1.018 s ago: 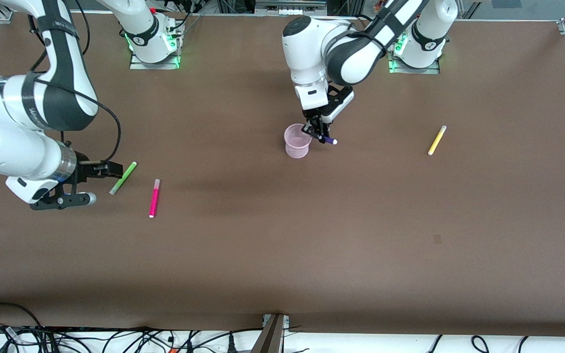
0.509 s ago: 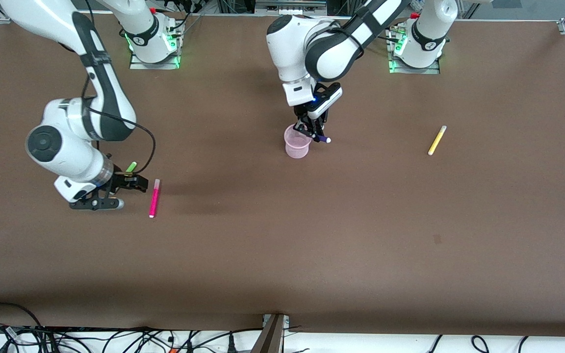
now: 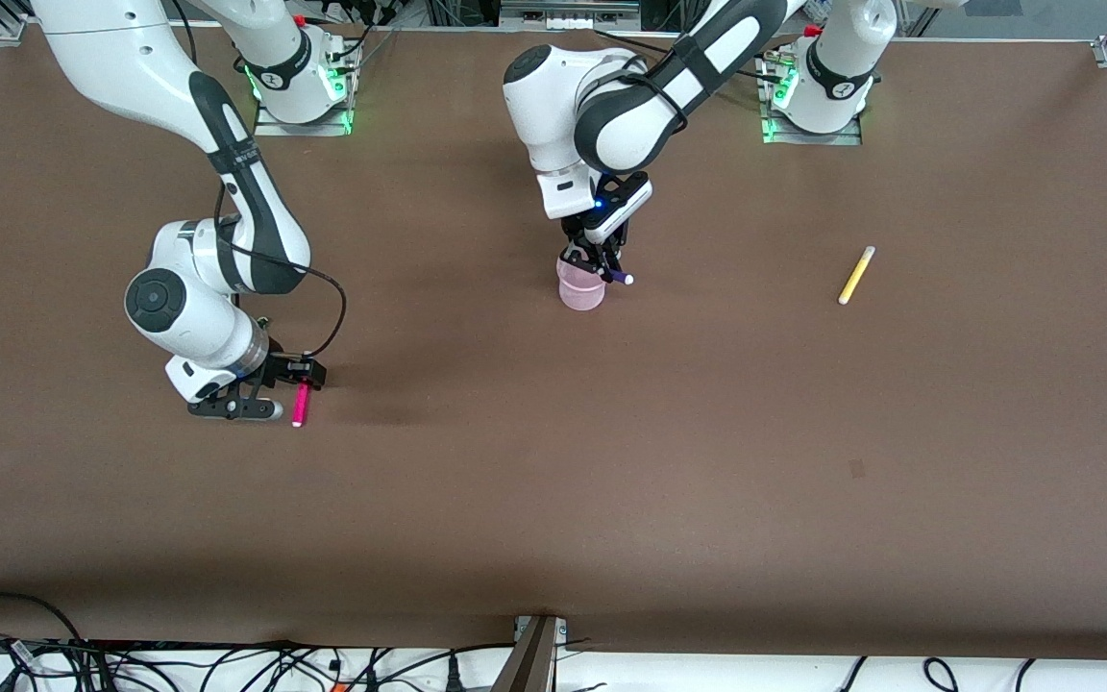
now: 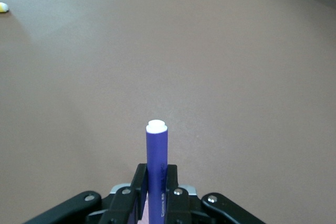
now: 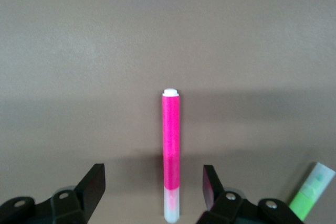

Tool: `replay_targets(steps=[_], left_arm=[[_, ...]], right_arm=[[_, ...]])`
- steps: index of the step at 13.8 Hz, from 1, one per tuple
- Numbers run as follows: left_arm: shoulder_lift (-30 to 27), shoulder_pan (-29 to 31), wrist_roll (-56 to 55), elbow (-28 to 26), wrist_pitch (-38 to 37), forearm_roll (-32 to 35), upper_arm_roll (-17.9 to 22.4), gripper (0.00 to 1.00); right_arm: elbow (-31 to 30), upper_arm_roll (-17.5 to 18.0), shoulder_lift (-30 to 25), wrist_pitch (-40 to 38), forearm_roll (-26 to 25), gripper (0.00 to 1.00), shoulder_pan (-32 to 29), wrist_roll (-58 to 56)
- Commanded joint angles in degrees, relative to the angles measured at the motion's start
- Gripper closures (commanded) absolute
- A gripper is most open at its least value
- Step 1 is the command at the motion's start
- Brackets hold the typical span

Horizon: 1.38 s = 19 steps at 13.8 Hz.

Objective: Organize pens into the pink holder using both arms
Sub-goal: 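Drop the blue pen into the cup while the right gripper grips the marker, then withdraw the left gripper while the right gripper lifts the pink marker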

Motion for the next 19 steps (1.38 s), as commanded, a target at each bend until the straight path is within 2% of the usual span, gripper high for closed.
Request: replay_targets(steps=[1,5,7,9,12,15,19], left_arm=[[0.6,-1.0,-0.2,1.9,-2.8,2.3,0.4,0.00],[-0.1,0.1,3.1,2.4,-3.9,2.4,0.5,0.00],[-2.1,4.6,7.3,2.6,-3.9,0.9,0.1,0.00],[-3.6,10.8,12.0,3.3,-3.4,-1.6,-0.7,0.00],[-3.7,22.9,27.3,9.0,-3.3,-9.5,-4.2,0.00],[-3.8,34.9,43.0,15.7,-3.8,-17.7,-9.3,0.00],[-5.4,50.5,62.4,16.5,-5.2,-24.6,-16.4,0.00]], right_arm=[[3.0,0.0,3.1,0.1,0.9,0.24,0.1,0.2],[3.0,0.0,4.4,1.9,1.0,0.32,0.1,-0.4],[3.0,0.0,4.4,1.9,1.0,0.45,0.1,-0.4],[3.0,0.0,4.6,1.9,1.0,0.59,0.0,-0.5],[3.0,0.0,4.8,2.0,1.0,0.65,-0.2,-0.6],[2.9,0.0,5.2,2.6,1.0,0.65,-0.4,-0.6],[2.9,0.0,5.4,2.7,1.0,0.64,-0.5,-0.7]])
